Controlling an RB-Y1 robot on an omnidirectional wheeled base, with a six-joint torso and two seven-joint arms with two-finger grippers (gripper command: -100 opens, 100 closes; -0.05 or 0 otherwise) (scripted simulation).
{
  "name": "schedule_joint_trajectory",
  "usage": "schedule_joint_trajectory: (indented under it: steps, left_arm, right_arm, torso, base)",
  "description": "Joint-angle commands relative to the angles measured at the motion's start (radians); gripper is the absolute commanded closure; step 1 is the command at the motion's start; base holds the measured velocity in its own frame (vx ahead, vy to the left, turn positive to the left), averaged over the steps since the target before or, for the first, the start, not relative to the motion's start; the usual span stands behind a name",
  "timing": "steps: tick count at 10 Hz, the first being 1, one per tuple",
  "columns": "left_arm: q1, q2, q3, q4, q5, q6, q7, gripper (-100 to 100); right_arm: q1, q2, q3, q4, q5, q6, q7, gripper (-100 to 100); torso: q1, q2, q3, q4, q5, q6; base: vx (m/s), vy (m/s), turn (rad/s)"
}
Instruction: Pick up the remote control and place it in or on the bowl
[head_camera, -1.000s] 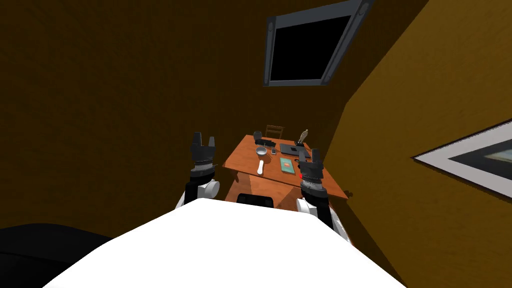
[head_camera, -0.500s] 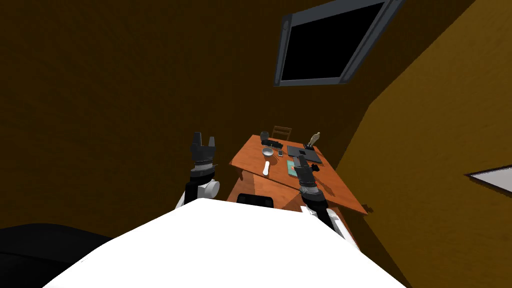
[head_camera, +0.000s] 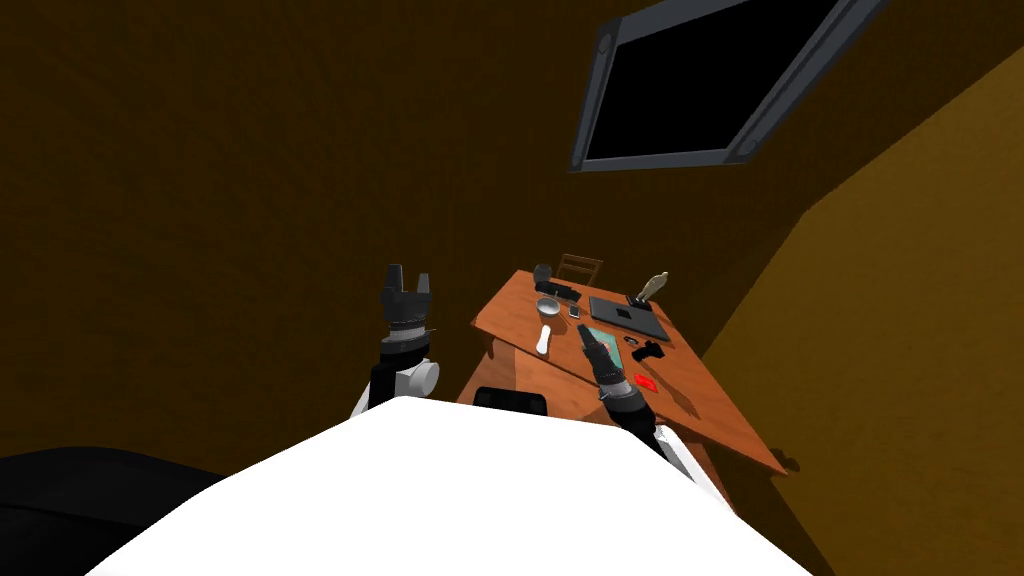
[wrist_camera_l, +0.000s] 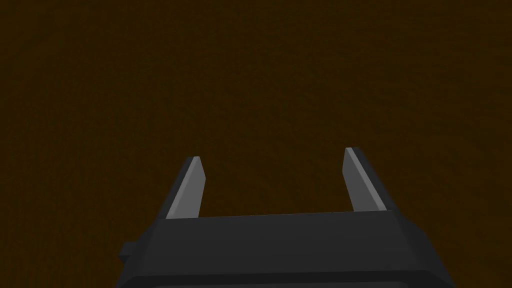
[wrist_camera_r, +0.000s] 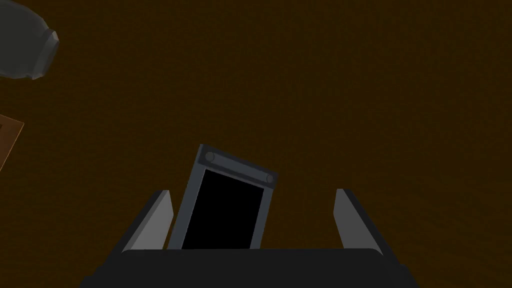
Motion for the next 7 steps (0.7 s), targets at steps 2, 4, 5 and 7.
schedule_joint_trajectory:
  steps: [2,4,5,7]
  left_arm:
    - [0.0,0.0,0.0,0.0,0.0,0.0,0.0,0]
    - [0.0,0.0,0.0,0.0,0.0,0.0,0.0,0]
    - [0.0,0.0,0.0,0.0,0.0,0.0,0.0,0]
    - [0.0,0.0,0.0,0.0,0.0,0.0,0.0,0]
  right_arm:
    - [0.008,-0.07,0.009,0.044,0.061,-0.004,0.027,-100]
    - [0.018,-0.112,0.016,0.075,0.106,-0.01,0.048,-100]
    - [0.026,-0.152,0.022,0.109,0.149,-0.016,0.071,-100]
    - [0.034,-0.195,0.028,0.145,0.204,-0.023,0.096,-100]
  torso:
    - [0.001,0.0,0.0,0.0,0.0,0.0]
    - [0.0,0.0,0.0,0.0,0.0,0.0]
    - [-0.001,0.0,0.0,0.0,0.0,0.001]
    - [-0.001,0.0,0.0,0.0,0.0,0.0]
  base:
    - [-0.001,0.04,0.272]
    - [-0.003,0.029,0.217]
    - [0.0,0.033,0.383]
    - [0.002,0.028,0.29]
